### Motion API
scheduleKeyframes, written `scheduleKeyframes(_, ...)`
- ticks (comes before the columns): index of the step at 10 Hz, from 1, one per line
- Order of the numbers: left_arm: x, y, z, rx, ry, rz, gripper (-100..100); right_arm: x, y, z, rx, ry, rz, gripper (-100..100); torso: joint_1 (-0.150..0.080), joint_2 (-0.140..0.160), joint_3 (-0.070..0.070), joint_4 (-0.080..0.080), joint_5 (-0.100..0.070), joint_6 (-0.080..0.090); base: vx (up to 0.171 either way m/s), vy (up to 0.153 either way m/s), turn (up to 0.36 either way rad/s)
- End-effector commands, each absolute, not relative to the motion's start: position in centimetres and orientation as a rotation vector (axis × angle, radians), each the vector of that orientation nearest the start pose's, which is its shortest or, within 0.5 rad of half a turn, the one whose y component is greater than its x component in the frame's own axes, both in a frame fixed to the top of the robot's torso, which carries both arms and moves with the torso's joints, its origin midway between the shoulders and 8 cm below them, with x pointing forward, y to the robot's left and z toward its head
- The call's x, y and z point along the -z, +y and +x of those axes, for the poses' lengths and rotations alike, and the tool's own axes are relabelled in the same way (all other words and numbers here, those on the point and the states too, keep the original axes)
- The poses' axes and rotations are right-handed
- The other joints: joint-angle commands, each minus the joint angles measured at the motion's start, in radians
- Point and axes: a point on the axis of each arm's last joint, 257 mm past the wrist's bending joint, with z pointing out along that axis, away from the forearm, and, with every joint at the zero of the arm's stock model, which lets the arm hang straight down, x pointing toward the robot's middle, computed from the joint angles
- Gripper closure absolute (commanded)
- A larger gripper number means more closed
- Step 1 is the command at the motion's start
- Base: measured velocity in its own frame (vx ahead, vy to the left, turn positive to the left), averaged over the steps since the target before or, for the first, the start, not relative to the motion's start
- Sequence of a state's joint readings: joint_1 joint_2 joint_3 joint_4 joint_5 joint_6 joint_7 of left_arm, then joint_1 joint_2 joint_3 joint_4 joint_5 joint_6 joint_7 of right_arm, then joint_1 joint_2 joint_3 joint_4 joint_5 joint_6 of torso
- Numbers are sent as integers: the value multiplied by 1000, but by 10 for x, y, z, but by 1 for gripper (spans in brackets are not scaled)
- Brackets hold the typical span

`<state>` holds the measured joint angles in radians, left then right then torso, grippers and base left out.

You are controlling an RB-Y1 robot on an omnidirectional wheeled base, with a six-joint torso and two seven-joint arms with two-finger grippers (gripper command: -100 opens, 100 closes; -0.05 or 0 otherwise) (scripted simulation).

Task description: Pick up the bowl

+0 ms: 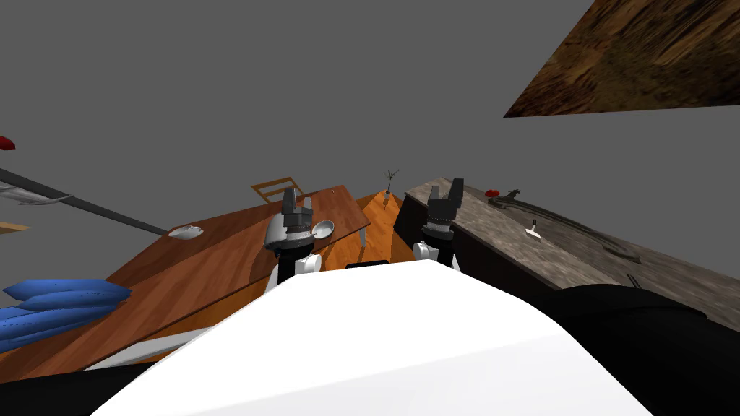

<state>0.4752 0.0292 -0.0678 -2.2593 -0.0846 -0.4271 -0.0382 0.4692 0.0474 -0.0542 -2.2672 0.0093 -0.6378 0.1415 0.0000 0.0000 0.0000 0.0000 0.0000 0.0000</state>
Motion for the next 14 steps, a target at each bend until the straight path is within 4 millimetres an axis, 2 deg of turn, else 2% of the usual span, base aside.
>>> scheduleKeyframes(1,-1,241,371,1270,788,-627,-100,-53,-292,319,-1146,502,511,0,0,0,0,0,0,0,-12,-3,37)
scheduleKeyframes(6,26,239,397,1259,903,-680,-100,-53,-292,319,-1146,502,511,0,0,3,1,1,0,0,-37,-7,46)
scheduleKeyframes(7,26,239,397,1259,903,-680,-100,-53,-292,319,-1146,502,511,0,0,3,2,1,0,0,-31,-6,21)
scheduleKeyframes(10,47,239,417,1251,972,-742,-100,-53,-292,319,-1146,502,511,0,0,2,1,0,0,0,-36,-4,50)
scheduleKeyframes(14,69,239,434,1235,1035,-811,-100,-53,-292,319,-1146,502,511,0,0,2,1,0,0,0,-31,3,26)
